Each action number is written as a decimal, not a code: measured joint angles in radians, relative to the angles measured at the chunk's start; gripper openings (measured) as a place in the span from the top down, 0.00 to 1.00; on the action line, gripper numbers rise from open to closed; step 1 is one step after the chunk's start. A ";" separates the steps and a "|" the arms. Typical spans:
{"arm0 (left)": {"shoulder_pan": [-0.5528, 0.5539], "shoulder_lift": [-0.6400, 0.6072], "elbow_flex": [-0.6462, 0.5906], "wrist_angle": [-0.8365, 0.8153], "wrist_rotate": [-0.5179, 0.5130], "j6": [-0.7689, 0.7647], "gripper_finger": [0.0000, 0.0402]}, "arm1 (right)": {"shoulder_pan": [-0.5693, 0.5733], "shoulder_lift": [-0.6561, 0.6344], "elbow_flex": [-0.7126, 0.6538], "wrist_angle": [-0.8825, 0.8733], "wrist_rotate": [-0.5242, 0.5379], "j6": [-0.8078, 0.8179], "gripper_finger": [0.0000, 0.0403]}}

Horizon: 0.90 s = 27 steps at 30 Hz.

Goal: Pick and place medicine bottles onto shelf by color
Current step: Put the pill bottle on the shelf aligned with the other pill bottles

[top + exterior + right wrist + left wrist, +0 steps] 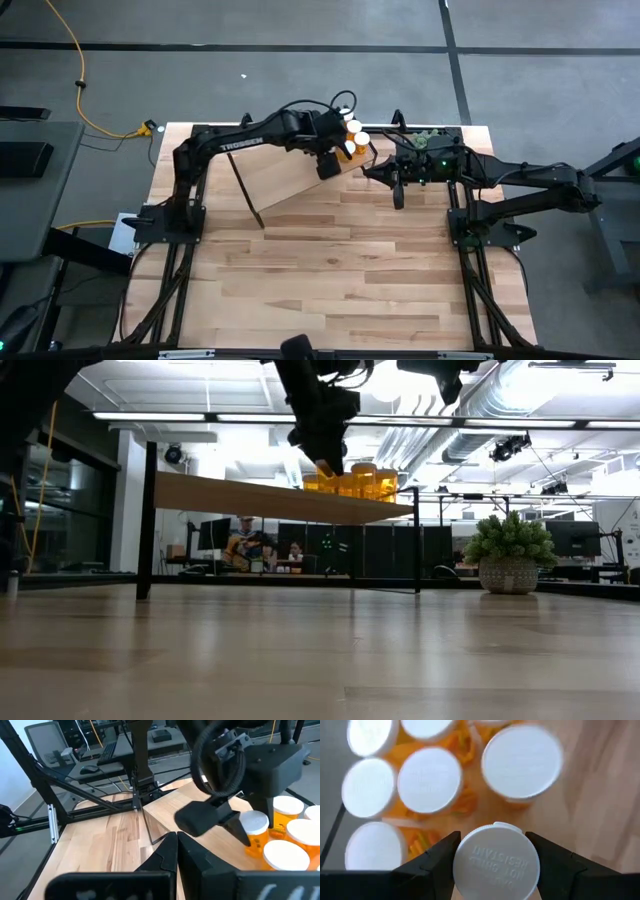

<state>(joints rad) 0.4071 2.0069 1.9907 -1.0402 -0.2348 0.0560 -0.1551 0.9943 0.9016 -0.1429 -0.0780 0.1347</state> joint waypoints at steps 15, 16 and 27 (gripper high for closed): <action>0.012 0.004 -0.001 -0.007 -0.019 0.000 0.48 | 0.000 0.000 0.000 0.000 0.000 0.022 1.00; 0.013 0.004 -0.001 -0.007 -0.019 0.000 0.48 | 0.000 0.000 0.000 0.000 0.000 0.022 1.00; 0.031 0.003 -0.001 -0.007 0.007 -0.019 0.42 | 0.000 0.000 0.000 0.000 0.000 0.022 1.00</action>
<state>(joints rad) 0.4386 2.0102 1.9900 -1.0470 -0.2276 0.0372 -0.1551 0.9943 0.9016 -0.1429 -0.0776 0.1570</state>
